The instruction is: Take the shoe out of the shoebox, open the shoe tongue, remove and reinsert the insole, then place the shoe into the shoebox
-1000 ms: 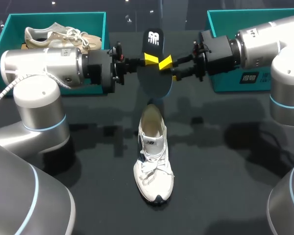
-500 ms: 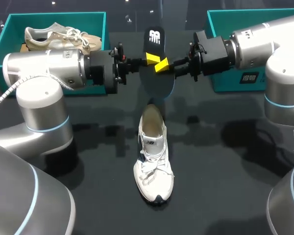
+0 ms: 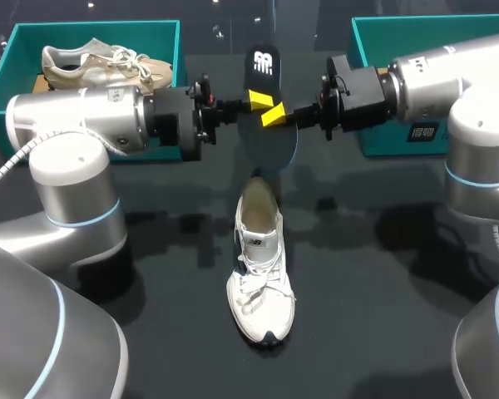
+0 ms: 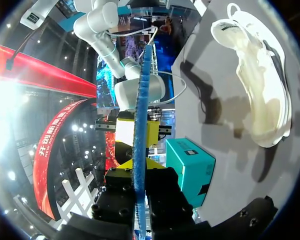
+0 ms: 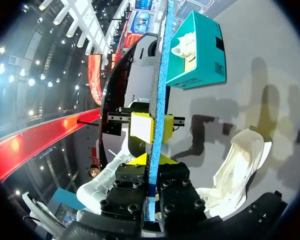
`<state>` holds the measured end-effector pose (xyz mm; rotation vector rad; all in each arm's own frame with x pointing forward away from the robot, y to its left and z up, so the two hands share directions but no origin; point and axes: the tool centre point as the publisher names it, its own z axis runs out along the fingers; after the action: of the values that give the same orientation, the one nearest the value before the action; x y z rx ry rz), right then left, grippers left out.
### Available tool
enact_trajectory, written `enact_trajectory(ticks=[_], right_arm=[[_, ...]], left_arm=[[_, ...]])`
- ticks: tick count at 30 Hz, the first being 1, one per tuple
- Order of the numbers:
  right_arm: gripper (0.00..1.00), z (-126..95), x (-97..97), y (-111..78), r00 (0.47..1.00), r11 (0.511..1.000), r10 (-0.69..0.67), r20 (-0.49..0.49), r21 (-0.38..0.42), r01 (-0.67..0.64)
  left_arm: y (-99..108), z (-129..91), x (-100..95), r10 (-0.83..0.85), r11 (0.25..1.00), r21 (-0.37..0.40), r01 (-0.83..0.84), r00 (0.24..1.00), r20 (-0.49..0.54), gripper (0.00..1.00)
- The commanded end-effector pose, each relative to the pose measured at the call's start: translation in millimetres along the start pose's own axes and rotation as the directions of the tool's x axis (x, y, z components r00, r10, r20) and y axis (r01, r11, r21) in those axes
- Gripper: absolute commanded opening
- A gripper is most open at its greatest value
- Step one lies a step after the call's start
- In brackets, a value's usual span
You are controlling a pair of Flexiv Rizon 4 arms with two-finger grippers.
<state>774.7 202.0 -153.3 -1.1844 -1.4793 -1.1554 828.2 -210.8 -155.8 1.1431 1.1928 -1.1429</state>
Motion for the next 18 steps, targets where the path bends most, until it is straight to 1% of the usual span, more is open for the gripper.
enact_trajectory(ticks=[1,2,3,4,5,8,11,13,16,18], right_arm=[[0.0,3,0.1,-0.5,1.0,1.0,-0.006,-0.007,-0.005,0.006],[0.0,3,0.0,-0.5,1.0,1.0,-0.008,-0.009,-0.005,0.008],[0.0,2,-0.3,-0.4,1.0,1.0,-0.009,-0.01,-0.007,0.009],[0.0,1,-0.7,-0.2,1.0,1.0,-0.01,-0.01,-0.01,0.01],[0.0,-1,-1.2,-0.3,1.0,1.0,-0.013,-0.011,-0.015,0.013],[0.0,-8,-2.7,-1.6,1.0,0.999,-0.028,-0.013,-0.033,0.028],[0.0,-16,-2.6,-2.6,0.998,0.997,-0.061,-0.017,-0.047,0.06],[0.0,-20,-3.1,-3.0,0.996,0.995,-0.088,-0.02,-0.051,0.087],[0.0,-24,-6.5,-2.5,0.992,0.991,-0.12,-0.025,-0.059,0.119],[0.0,-24,-6.5,-2.5,0.992,0.991,-0.12,-0.025,-0.059,0.119]], left_arm=[[-3,1,2.3,-0.007,1.0,0.006,0.007,1.0,0.004,0.0],[-4,0,2.0,-0.019,1.0,0.012,0.019,1.0,0.001,0.0],[-6,-3,1.4,-0.023,1.0,0.012,0.023,1.0,-0.001,0.05],[-7,-6,0.5,-0.035,0.999,0.015,0.035,0.999,-0.005,0.66],[-10,-11,-0.4,-0.037,0.999,0.016,0.037,0.999,-0.006,1.0],[-17,-29,-0.1,-0.056,0.998,0.018,0.057,0.998,-0.036,1.0],[-23,-47,3.2,-0.095,0.995,0.008,0.096,0.991,-0.089,1.0],[-25,-60,4.1,-0.22,0.975,-0.01,0.221,0.964,-0.147,1.0],[-29,-81,4.3,-0.345,0.936,-0.036,0.351,0.889,-0.301,1.0],[-29,-81,4.3,-0.345,0.936,-0.036,0.351,0.889,-0.301,1.0]])
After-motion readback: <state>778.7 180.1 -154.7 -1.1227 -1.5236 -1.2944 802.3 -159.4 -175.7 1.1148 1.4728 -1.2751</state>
